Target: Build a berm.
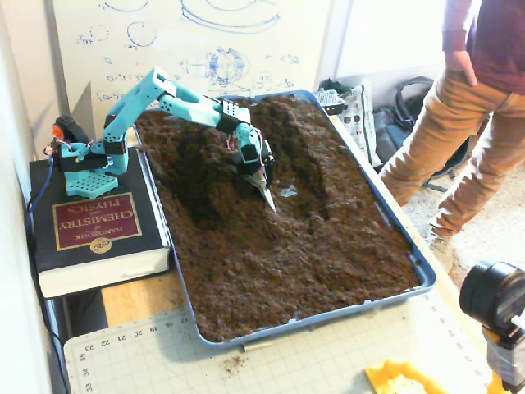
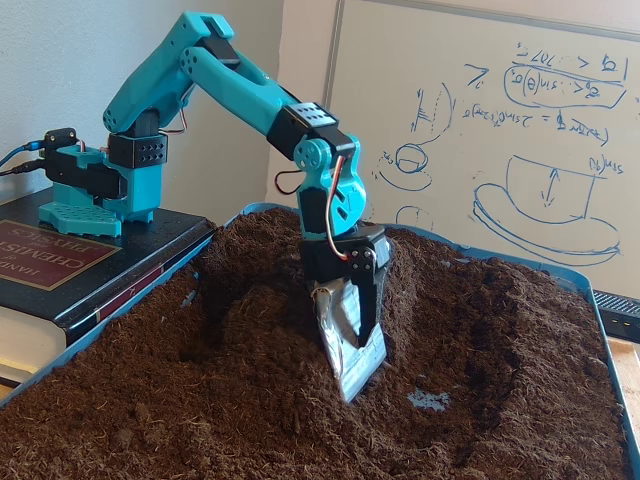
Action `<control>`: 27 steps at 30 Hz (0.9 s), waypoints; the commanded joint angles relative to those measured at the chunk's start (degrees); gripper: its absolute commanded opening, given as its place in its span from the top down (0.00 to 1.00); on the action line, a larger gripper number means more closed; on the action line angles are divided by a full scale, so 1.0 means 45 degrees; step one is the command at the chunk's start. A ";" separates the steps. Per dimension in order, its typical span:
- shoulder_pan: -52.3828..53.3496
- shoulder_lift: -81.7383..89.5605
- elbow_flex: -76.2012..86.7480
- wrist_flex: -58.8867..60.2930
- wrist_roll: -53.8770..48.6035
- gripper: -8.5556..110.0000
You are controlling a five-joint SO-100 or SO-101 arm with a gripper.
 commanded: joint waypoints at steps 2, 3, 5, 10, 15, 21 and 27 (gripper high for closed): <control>0.0273 0.1680 0.0059 0.0527 -0.0098 0.93; 0.0273 0.1680 0.0020 0.0527 -0.0098 0.93; 0.0273 0.1758 -0.0059 0.0508 -0.0098 0.93; 0.0273 0.2227 -0.0059 0.0527 -0.0020 0.93; 0.0059 0.4199 0.0508 0.1953 0.0078 0.93; -0.0391 0.7383 0.0977 0.5371 0.0137 0.92; -0.0742 1.1270 0.2559 0.7520 0.0156 0.92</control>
